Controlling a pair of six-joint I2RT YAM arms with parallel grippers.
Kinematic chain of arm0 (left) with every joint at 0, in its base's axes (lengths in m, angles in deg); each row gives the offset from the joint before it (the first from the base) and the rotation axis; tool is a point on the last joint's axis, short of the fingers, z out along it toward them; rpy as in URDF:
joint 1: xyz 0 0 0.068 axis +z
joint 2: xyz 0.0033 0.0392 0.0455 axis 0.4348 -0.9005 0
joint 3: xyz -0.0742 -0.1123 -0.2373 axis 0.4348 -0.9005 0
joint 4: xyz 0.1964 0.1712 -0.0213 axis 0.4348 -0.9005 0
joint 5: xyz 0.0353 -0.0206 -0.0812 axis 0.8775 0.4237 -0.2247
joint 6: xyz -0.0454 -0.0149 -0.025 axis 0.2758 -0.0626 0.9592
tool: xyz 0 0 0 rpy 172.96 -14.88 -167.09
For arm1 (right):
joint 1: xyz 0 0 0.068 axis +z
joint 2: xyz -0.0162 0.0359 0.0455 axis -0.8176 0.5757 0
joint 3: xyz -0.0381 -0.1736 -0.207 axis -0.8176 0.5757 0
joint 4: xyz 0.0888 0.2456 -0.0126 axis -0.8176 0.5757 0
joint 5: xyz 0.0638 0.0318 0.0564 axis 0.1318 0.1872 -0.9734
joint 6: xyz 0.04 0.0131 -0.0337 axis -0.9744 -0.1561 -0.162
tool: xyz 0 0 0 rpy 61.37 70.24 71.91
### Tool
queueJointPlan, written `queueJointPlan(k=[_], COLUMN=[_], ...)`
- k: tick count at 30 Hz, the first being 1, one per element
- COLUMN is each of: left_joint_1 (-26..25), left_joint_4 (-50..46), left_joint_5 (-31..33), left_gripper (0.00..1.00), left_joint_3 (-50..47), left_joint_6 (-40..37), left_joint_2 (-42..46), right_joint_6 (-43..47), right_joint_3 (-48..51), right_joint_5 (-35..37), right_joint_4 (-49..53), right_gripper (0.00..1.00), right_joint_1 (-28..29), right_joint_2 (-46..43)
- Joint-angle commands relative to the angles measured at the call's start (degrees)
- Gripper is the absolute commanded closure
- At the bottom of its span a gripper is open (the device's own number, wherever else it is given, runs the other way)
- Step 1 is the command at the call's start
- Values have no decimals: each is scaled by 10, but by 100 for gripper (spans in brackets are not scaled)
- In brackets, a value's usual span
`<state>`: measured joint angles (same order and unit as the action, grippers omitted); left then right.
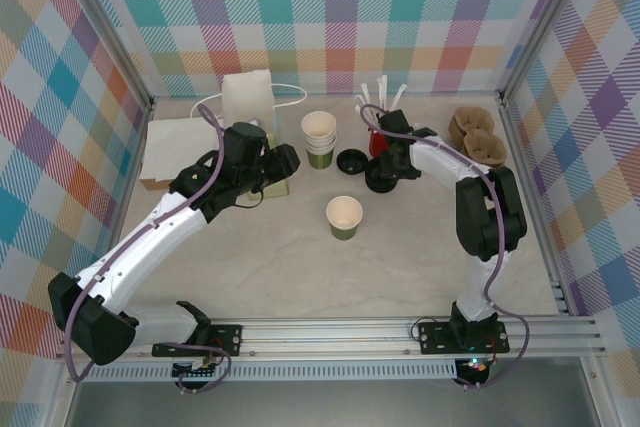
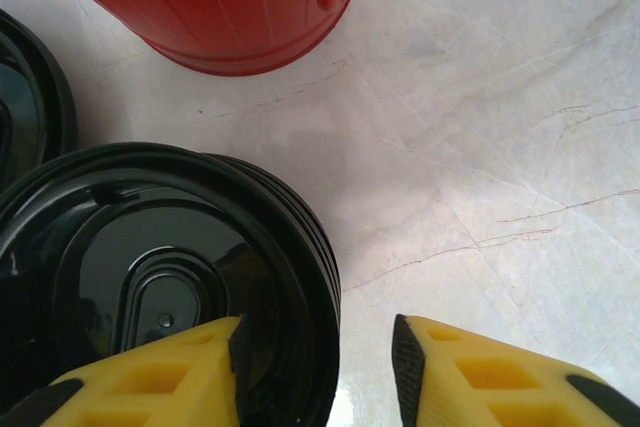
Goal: Pack the takeout coffee
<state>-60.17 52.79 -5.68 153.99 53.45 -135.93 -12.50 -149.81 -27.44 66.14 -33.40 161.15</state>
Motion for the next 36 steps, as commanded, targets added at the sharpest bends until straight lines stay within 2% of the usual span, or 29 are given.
queueJointPlan(k=[1,5,14,22,29,36], left_joint_1=[4,4,4,4,4,4], left_joint_4=[-10,-9,-9,-11,-10,-3], left_joint_5=[10,10,10,10,10,1], left_gripper=[45,45,45,44,44,44], left_joint_3=[-9,-8,-7,-9,-9,-10], left_joint_6=[-10,-10,-11,-12,-13,-12], left_joint_2=[15,15,17,18,20,17], right_joint_6=[-4,-3,-4,-4,1,16], right_joint_3=[-23,-22,-27,-28,-24,-11], right_joint_5=[0,-2,-12,-17,-17,-17], right_joint_4=[15,17,25,28,32,30], right_gripper=[61,69,70,78,83,83], right_joint_1=[0,-1,-1,-1,-1,-1], right_joint_2=[11,11,21,24,4,-28])
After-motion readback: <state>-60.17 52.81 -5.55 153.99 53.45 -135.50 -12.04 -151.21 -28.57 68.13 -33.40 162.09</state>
